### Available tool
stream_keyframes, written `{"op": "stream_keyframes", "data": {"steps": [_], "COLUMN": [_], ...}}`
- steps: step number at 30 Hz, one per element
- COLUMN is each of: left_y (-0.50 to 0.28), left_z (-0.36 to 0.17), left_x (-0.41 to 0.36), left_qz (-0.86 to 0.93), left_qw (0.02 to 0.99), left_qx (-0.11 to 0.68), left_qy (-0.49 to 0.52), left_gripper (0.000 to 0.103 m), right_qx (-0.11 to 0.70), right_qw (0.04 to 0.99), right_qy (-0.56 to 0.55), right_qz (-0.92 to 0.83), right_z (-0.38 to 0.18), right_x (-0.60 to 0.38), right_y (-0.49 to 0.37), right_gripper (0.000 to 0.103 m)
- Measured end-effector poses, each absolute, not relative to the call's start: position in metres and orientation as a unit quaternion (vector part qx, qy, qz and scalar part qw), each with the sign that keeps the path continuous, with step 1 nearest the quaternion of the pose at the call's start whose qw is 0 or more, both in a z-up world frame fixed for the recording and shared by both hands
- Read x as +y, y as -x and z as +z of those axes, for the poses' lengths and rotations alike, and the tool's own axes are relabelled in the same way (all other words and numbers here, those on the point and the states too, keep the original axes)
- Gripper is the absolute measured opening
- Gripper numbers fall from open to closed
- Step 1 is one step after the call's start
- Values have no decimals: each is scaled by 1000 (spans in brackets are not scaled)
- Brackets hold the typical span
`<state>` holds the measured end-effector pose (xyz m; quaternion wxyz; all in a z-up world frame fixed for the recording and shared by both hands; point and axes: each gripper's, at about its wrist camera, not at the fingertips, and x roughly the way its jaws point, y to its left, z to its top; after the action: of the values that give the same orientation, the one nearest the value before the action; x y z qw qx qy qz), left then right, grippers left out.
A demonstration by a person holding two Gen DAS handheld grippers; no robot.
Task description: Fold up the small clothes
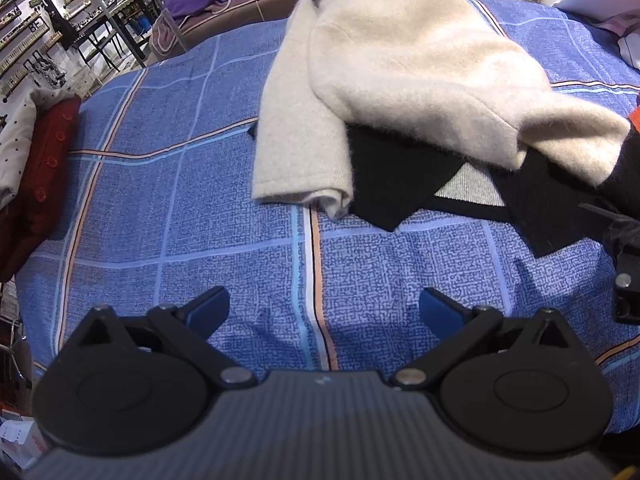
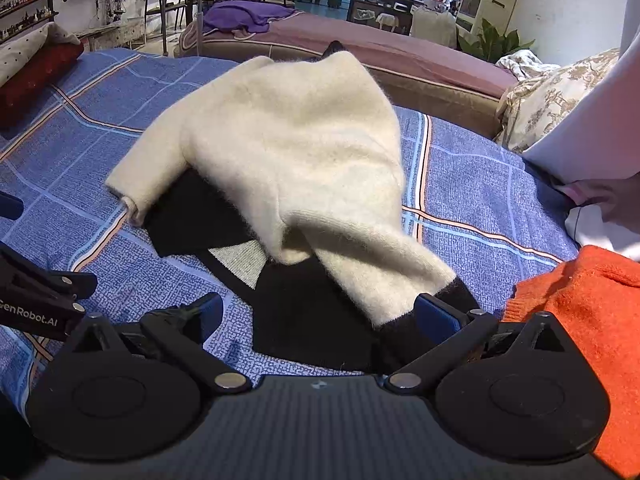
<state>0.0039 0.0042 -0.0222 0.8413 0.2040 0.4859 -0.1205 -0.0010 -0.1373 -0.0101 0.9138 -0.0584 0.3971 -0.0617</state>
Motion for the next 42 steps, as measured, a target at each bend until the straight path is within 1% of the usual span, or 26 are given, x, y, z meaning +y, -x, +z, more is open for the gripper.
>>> {"op": "stream_keyframes", "data": {"steps": [5,8,13,16,20,22,23,24,25,26,27,28,29,31,33,37,40,42], "left_y": [-10,-16,-29,-36,-40,-42,-43,-44,-45,-47,-50,-52,-55,-63,-71,-86,-91,-95], "left_z": [-33,-39,-48,-53,-60,-63,-64,-65,-67,-69,-71,-72,-72,-72,-69,-61,-57,-58], "left_x": [19,29,48,55,53,48,46,44,42,40,37,35,32,26,20,9,4,2], "left_qz": [-122,-116,-112,-112,-108,-114,-120,-129,-139,-149,-160,-168,-173,-180,-183,-193,-196,-197], "left_qw": [856,863,868,867,870,872,873,874,874,872,870,870,870,869,872,876,880,880], "left_qx": [471,462,464,468,453,443,437,432,431,432,432,429,426,424,414,404,396,398], "left_qy": [-176,-169,-139,-133,-162,-177,-179,-179,-178,-177,-177,-177,-178,-184,-189,-182,-174,-172], "left_gripper": [103,103,103,103,103,103,103,103,103,103,103,100,98,87,82,81,81,81], "right_qx": [323,311,309,300,300,307,315,325,333,337,334,325,320,305,291,292,306,337], "right_qw": [945,949,947,944,926,910,901,893,887,885,888,897,906,924,933,933,919,903], "right_qy": [56,49,79,124,218,270,291,305,312,312,306,290,269,228,212,190,172,134], "right_qz": [-20,10,43,57,72,69,65,65,69,76,78,72,67,42,4,-92,-180,-229], "right_z": [-7,-12,-21,-30,-53,-70,-79,-86,-91,-92,-89,-79,-68,-43,-21,2,1,-8], "right_x": [-140,-140,-125,-110,-88,-80,-79,-79,-81,-84,-90,-99,-110,-140,-174,-257,-315,-344], "right_y": [15,10,-21,-47,-89,-106,-113,-119,-121,-122,-120,-117,-116,-113,-112,-115,-113,-123], "right_gripper": [103,103,103,103,103,89,75,64,59,45,25,21,21,20,19,17,17,19]}}
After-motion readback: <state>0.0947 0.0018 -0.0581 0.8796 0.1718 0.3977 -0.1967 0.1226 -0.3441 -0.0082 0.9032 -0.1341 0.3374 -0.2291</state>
